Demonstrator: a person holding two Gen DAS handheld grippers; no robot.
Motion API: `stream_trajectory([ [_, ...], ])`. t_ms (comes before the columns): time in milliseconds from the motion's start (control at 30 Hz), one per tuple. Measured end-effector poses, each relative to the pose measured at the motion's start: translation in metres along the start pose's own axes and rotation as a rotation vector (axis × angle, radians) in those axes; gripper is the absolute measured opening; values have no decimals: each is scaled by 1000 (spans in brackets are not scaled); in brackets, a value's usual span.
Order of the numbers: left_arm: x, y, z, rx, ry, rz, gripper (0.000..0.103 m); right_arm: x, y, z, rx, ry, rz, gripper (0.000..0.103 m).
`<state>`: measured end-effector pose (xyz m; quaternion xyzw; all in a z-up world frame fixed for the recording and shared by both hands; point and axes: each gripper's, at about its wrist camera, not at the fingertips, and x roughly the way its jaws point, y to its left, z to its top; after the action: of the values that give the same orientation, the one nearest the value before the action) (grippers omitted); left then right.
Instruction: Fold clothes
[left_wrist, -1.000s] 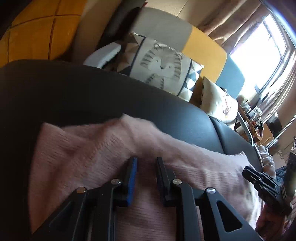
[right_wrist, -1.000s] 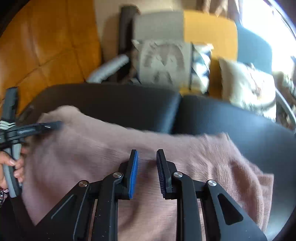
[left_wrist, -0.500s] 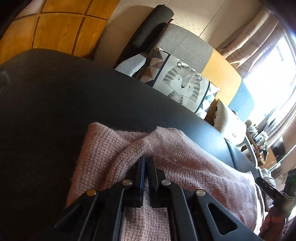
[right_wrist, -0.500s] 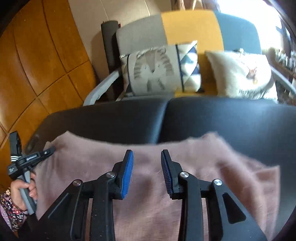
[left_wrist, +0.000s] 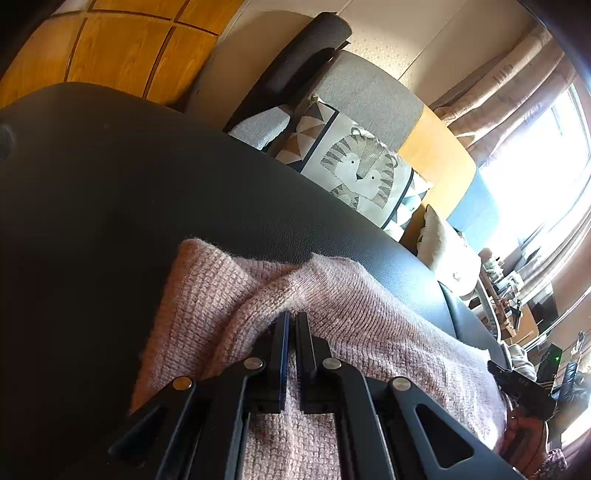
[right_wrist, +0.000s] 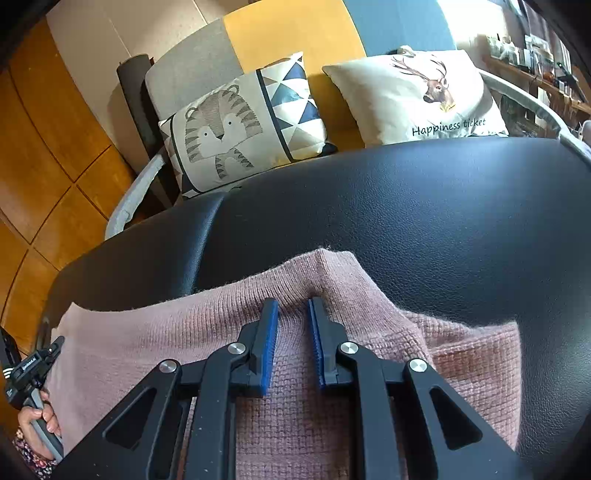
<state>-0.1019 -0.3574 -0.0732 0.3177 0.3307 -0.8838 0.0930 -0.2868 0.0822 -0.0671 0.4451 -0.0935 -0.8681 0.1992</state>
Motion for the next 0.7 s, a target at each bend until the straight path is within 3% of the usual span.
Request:
stream_trajectory([
  [67,-1,0,1,-3,6,-2,2,-9,0,-2,35,-12,10,21],
  [133,-3,-4,2,0,14,1,5,-29,8,-11,35,-39,77,21],
  [167,-6,-11,3,19,20,3,13,-38,13,-17,24,-44,107,21],
  [200,-10,-20,3,40,21,4,19,-46,22,-23,-5,-44,128,21],
  [300,-22,-57,-9,133,-1,-34,19,-62,54,-42,-135,-44,173,21],
  [500,-29,-150,-55,370,29,-156,20,-69,121,-90,-399,-38,130,21],
  [600,-26,-176,-82,493,52,-130,20,-77,140,-115,-509,-48,104,21],
  [700,-19,-178,-106,580,74,-41,20,-74,142,-133,-611,-29,11,21],
])
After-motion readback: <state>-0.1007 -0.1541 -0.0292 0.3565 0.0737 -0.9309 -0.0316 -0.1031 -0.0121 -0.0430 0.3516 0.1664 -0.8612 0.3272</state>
